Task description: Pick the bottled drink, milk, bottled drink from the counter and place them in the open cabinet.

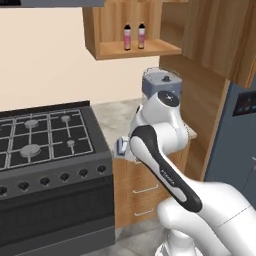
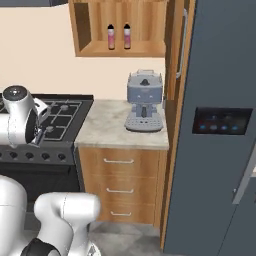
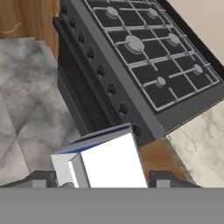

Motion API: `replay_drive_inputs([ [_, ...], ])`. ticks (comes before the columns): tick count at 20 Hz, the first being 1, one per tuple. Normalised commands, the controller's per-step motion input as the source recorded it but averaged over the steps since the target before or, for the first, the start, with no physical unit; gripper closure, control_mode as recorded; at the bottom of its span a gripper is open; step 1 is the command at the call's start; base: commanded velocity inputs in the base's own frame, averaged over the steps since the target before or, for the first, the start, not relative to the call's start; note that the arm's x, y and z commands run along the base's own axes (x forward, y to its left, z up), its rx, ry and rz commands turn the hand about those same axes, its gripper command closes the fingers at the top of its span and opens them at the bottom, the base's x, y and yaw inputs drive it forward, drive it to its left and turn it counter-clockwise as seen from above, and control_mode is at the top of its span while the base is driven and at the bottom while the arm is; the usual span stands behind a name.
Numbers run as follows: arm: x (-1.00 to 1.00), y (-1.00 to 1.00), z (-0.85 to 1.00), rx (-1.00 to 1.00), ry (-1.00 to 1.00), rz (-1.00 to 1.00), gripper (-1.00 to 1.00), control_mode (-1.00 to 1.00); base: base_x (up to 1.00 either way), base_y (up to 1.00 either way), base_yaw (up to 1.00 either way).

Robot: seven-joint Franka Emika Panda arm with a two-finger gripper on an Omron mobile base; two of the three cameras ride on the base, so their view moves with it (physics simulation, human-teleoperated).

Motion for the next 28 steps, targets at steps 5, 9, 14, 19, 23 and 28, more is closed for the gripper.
replay_drive_inputs([
  [5,0.00,0.00,0.00,0.00,0.00,0.00,1.00,1.00,0.69,-0.22,0.00],
  [9,0.00,0.00,0.00,0.00,0.00,0.00,1.00,1.00,0.81,-0.23,0.00],
  [14,0.00,0.00,0.00,0.00,0.00,0.00,1.00,1.00,0.43,-0.44,0.00],
  [19,0.00,0.00,0.00,0.00,0.00,0.00,1.00,1.00,0.38,-0.50,0.00],
  [23,0.00,0.00,0.00,0.00,0.00,0.00,1.00,1.00,0.54,-0.08,0.00],
  [28,0.07,0.00,0.00,0.00,0.02,-0.02,1.00,-1.00,0.45,0.00,-0.01],
])
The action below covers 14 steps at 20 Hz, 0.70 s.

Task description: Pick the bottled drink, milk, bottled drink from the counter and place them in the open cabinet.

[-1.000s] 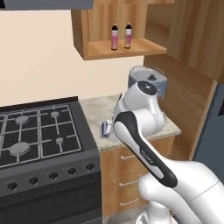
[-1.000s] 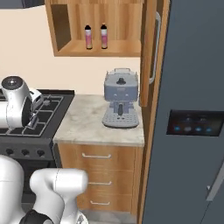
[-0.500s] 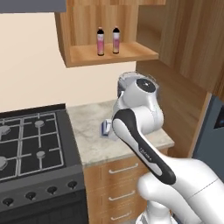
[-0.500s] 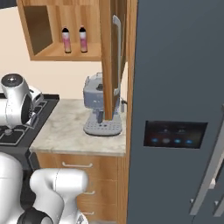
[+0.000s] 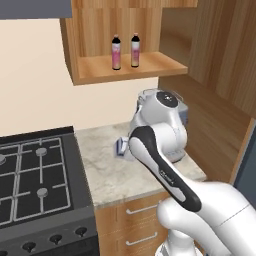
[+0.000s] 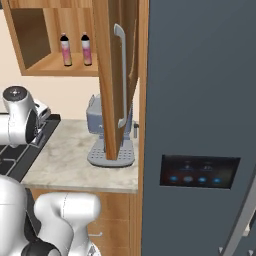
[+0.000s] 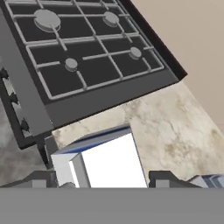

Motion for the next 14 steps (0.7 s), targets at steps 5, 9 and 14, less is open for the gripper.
replay_drive_inputs([
  [5,0.01,0.07,0.58,-0.03,0.00,-0.19,1.00,-1.00,0.00,0.00,0.00],
  [9,-0.02,-0.01,0.94,-0.03,0.00,-0.29,1.00,-1.00,0.00,0.00,0.00],
  [14,-0.33,-0.69,0.66,0.00,-0.04,-0.23,1.00,-1.00,0.00,0.00,0.00],
])
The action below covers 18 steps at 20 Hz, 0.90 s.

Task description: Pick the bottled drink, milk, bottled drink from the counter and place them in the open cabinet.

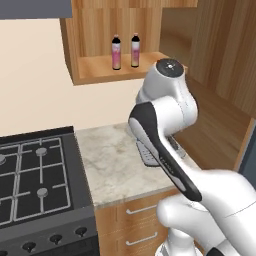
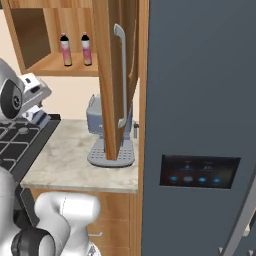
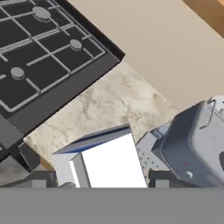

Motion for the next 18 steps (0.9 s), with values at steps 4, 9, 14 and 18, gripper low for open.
replay_drive_inputs([
  [4,-0.38,-0.98,0.47,0.00,-0.14,-0.16,1.00,-1.00,0.00,0.00,0.00],
  [9,-0.29,-0.90,0.40,0.00,-0.26,-0.09,1.00,-1.00,0.00,0.00,0.00],
  [14,-0.16,-0.52,0.64,0.00,-0.29,0.01,1.00,-1.00,0.00,0.00,0.00],
  [18,-0.11,-0.16,0.35,-0.03,-0.25,0.11,1.00,-1.00,0.00,0.00,0.00],
])
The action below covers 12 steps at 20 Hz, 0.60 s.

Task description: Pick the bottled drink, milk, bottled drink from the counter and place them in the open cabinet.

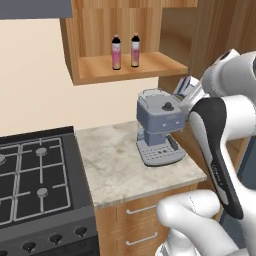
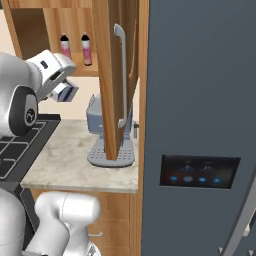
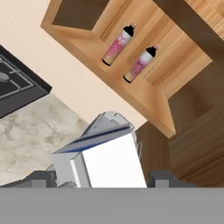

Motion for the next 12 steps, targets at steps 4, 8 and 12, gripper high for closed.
replay_drive_inputs([
  [4,0.00,0.00,0.02,-0.11,-0.02,0.10,1.00,-1.00,0.00,0.00,0.00],
  [8,0.04,0.09,0.01,-0.18,0.00,0.06,1.00,-1.00,0.00,0.00,0.00],
  [12,0.09,0.14,0.17,-0.18,0.08,0.03,1.00,-1.00,0.00,0.00,0.00],
])
